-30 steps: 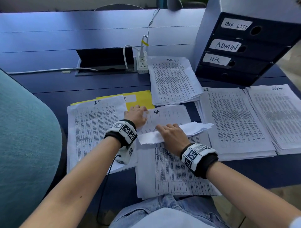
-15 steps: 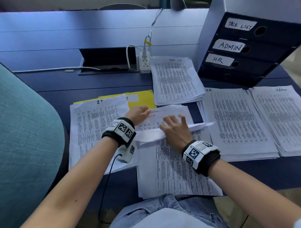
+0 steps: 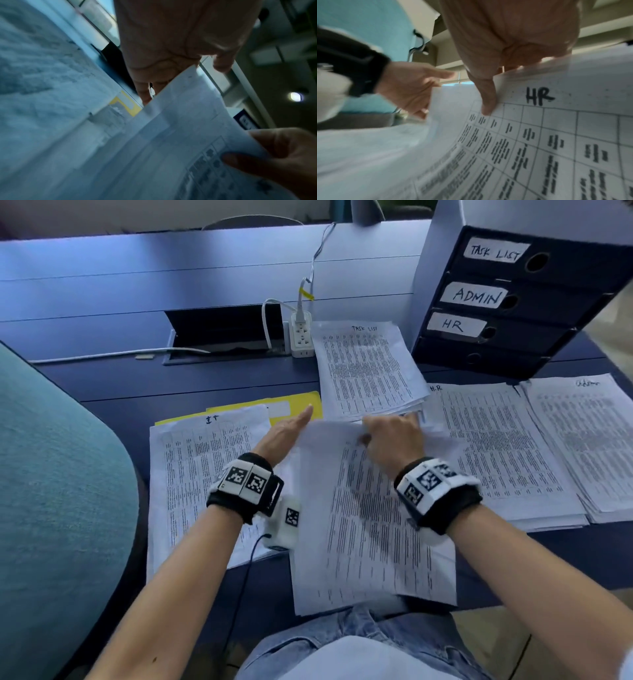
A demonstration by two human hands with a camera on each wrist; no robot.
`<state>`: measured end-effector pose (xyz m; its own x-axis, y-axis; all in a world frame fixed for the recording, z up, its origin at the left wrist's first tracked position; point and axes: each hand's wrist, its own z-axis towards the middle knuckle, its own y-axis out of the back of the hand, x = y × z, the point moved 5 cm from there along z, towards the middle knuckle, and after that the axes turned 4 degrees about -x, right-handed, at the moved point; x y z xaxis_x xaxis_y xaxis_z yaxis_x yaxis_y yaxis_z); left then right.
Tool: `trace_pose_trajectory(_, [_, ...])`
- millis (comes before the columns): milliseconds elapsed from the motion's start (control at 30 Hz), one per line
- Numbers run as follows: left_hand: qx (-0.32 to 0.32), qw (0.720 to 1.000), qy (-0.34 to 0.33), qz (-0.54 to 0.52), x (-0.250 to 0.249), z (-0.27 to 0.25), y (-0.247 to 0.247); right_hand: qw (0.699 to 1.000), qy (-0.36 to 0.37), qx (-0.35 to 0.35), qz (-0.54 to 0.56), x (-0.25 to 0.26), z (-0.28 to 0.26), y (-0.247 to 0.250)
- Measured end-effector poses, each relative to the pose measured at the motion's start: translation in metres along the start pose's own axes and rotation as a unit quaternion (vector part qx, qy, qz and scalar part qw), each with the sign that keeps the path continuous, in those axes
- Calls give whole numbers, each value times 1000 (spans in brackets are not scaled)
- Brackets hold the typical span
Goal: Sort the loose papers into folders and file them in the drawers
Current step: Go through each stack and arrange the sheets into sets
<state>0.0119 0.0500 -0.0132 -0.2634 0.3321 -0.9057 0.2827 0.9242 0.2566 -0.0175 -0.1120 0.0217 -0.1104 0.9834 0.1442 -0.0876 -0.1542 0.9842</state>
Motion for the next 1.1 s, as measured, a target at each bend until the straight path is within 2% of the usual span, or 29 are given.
trace_pose_trajectory(67, [-39, 996, -2, -81, -6, -8, 1, 999, -22, -29, 40, -8, 13, 20])
trace_pose_trajectory(233, [-139, 982, -40, -124, -26, -20, -1, 986, 8, -105, 130, -3, 21, 60])
trace_pose_trajectory(300, [-164, 979, -50, -113, -39, -24, 1, 976, -32, -164, 139, -10, 18, 71])
trace_pose_trajectory(367, [-190, 972, -71, -117, -51, -30, 6, 949, -140, -237, 150, -31, 11, 79])
trace_pose_trajectory(400, [-197, 967, -88, -133, -57, -36, 9, 922, -212, -267, 181, -45, 3, 80])
trace_pose_trajectory(467, [-206, 958, -115, -166, -67, -46, 19, 834, -324, -275, 353, -74, -14, 72])
trace_pose_trajectory(533, [-184, 956, -133, -184, -74, -54, 28, 725, -329, -205, 569, -87, -26, 57])
trace_pose_trajectory(567, [-160, 959, -143, -186, -81, -60, 29, 704, -296, -160, 625, -86, -29, 55])
trace_pose_trajectory(633, [-94, 965, -176, -172, -94, -70, 22, 714, -215, -132, 653, -75, -31, 64])
trace_pose_trajectory(700, [-75, 963, -209, -152, -111, -81, 13, 724, -153, -166, 652, -64, -29, 81])
trace_pose_trajectory(767, [-128, 948, -249, -154, -129, -91, 13, 721, -112, -233, 644, -57, -28, 105])
trace_pose_trajectory(867, [-225, 909, -285, -203, -143, -101, 23, 692, -52, -304, 653, -51, -30, 136])
trace_pose_trajectory(967, [-229, 902, -289, -224, -138, -102, 21, 690, -39, -310, 653, -48, -35, 139])
trace_pose_trajectory(1100, [-188, 941, -204, -194, -96, -84, 3, 728, -101, -253, 629, -51, -41, 103])
